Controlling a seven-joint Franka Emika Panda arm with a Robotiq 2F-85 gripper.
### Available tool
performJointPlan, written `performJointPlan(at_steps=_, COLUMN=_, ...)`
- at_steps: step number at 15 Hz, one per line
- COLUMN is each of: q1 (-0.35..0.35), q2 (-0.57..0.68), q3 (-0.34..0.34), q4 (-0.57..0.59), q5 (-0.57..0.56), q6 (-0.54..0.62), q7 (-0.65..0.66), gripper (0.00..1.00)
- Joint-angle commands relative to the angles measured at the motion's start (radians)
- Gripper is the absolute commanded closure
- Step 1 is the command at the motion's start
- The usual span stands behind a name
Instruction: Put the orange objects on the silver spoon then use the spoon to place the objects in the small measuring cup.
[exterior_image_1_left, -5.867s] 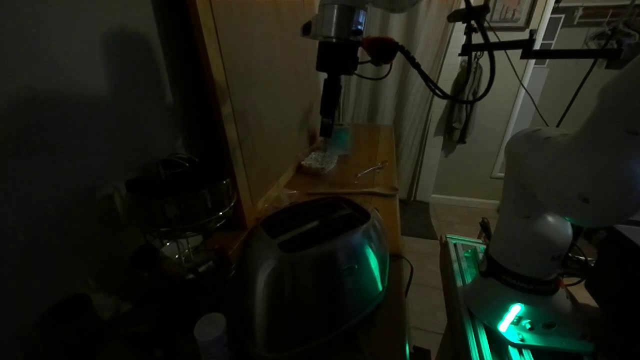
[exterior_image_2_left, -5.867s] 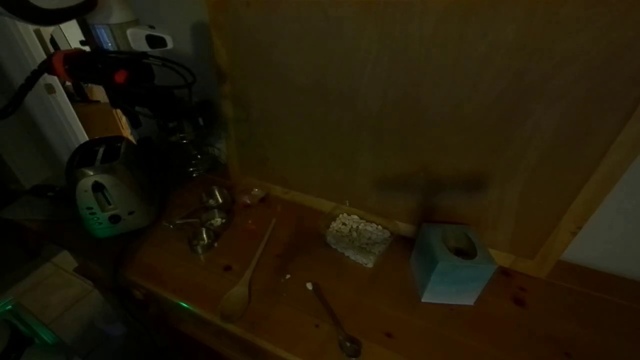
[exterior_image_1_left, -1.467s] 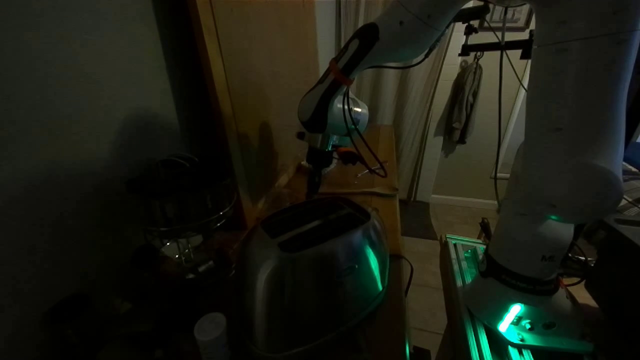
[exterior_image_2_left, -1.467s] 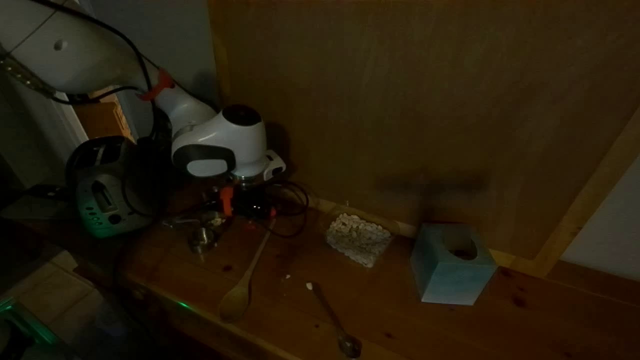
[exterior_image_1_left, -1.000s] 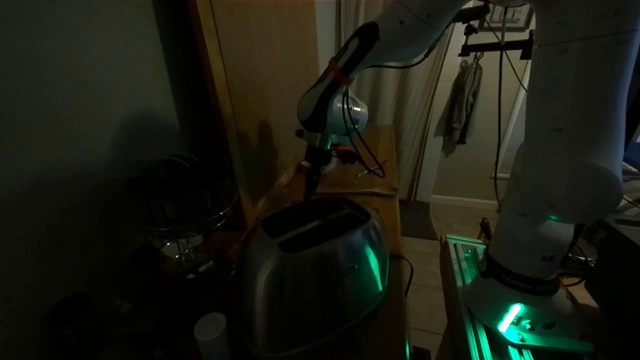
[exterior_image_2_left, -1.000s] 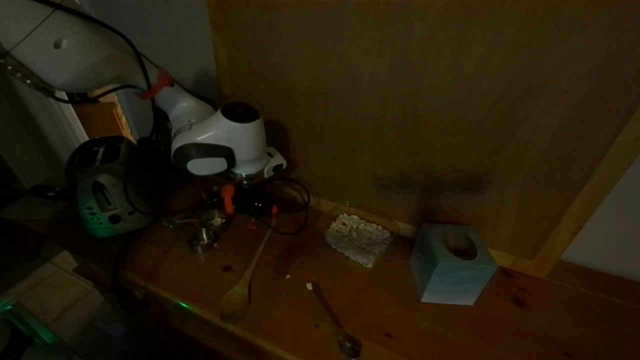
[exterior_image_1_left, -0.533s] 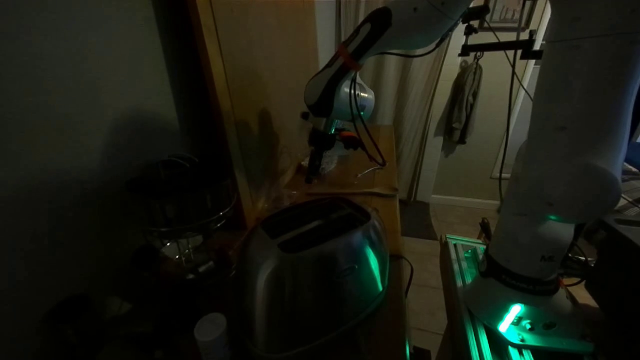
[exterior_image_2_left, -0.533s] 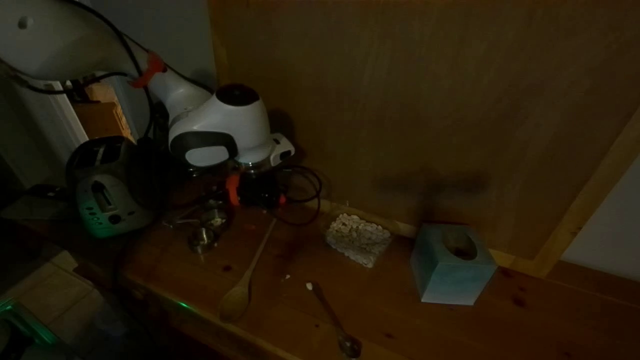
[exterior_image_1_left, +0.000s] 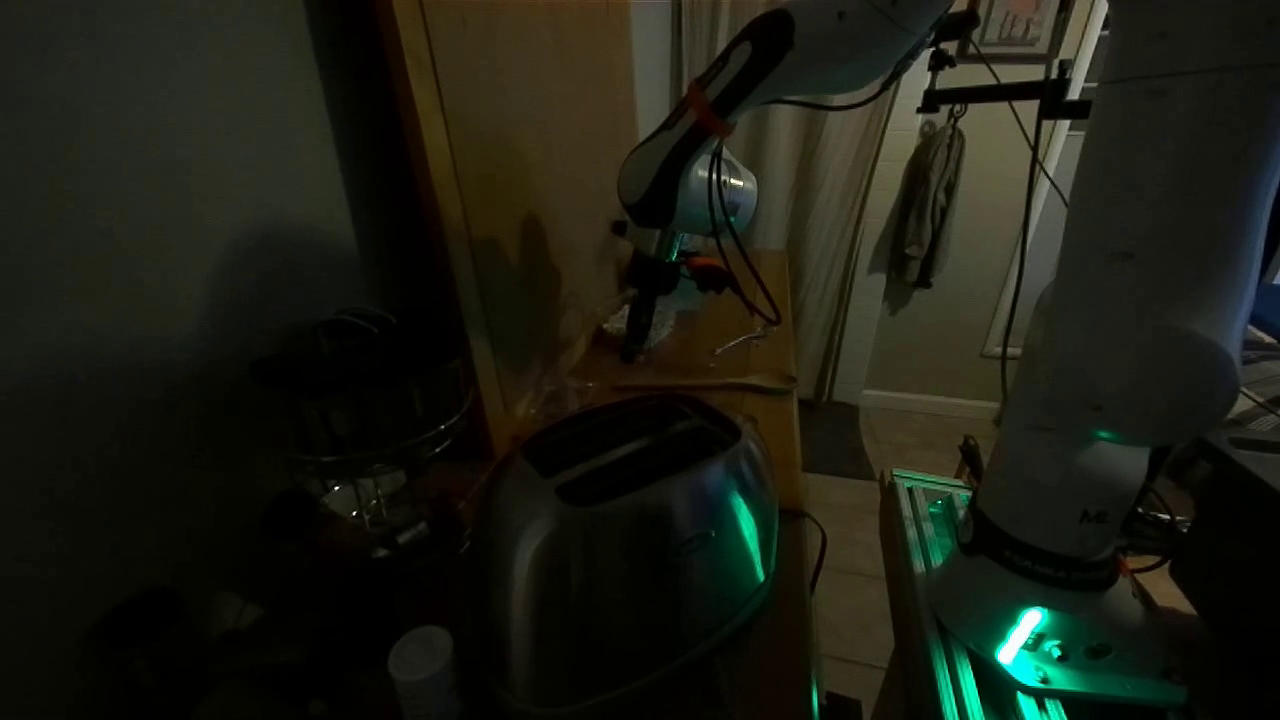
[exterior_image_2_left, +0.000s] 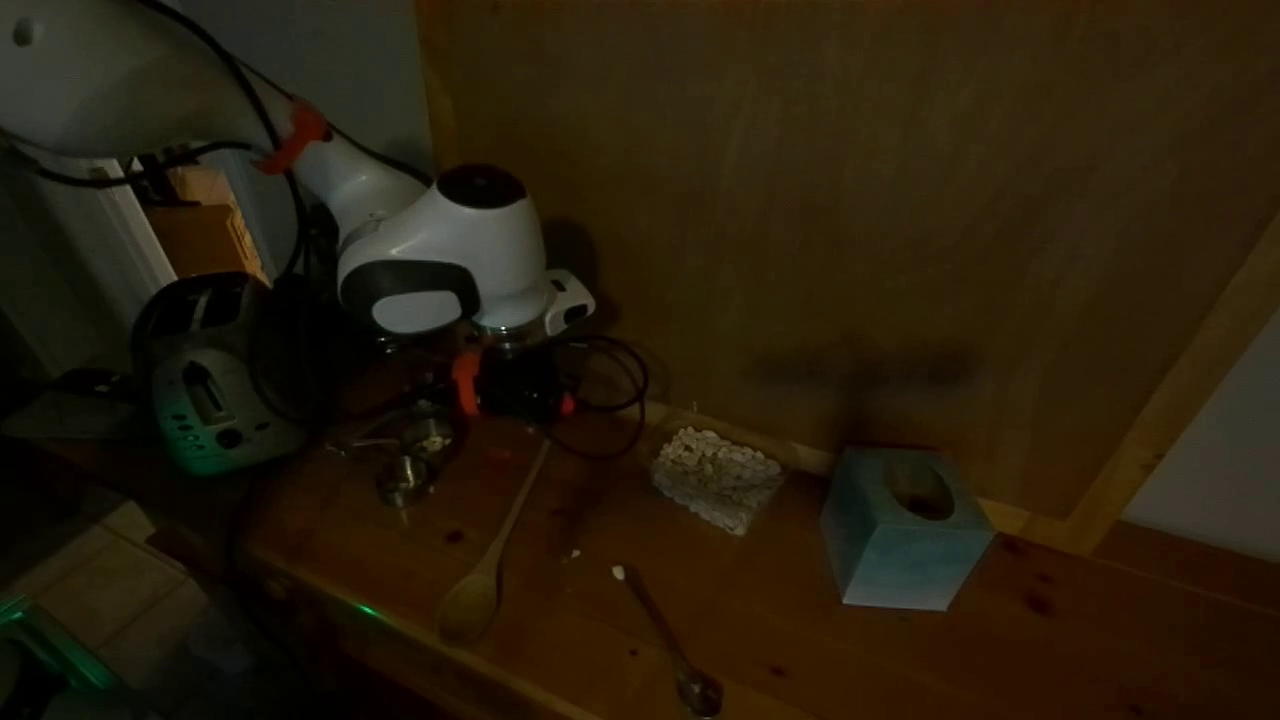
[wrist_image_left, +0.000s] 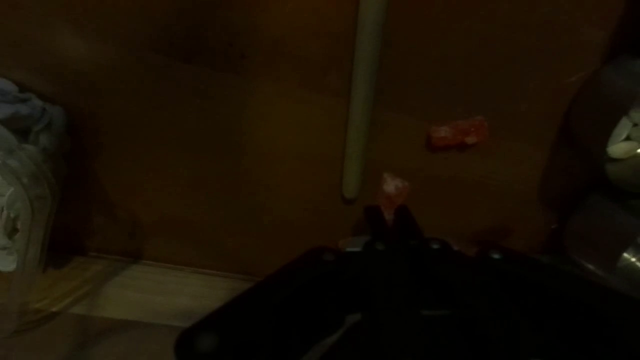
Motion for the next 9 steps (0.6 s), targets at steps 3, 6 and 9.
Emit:
performJointPlan(at_steps=3, q1=-0.025, q2=0.030, q3=-0.036, q4=0.041, q5=-0.055, q6=0.058, q7=0.043, gripper=0.95)
performJointPlan(at_steps=6, q1=-0.060, q2=0.025, q3=-0.075, q4=0.074, q5=-0.105, q6=0.043, q7=0.019, gripper=0.95)
performJointPlan(at_steps=9, q1=-0.102, q2=0.022, q3=-0.113, q4=0.120, q5=-0.142, q6=-0.020, q7=-0.005, gripper=0.95)
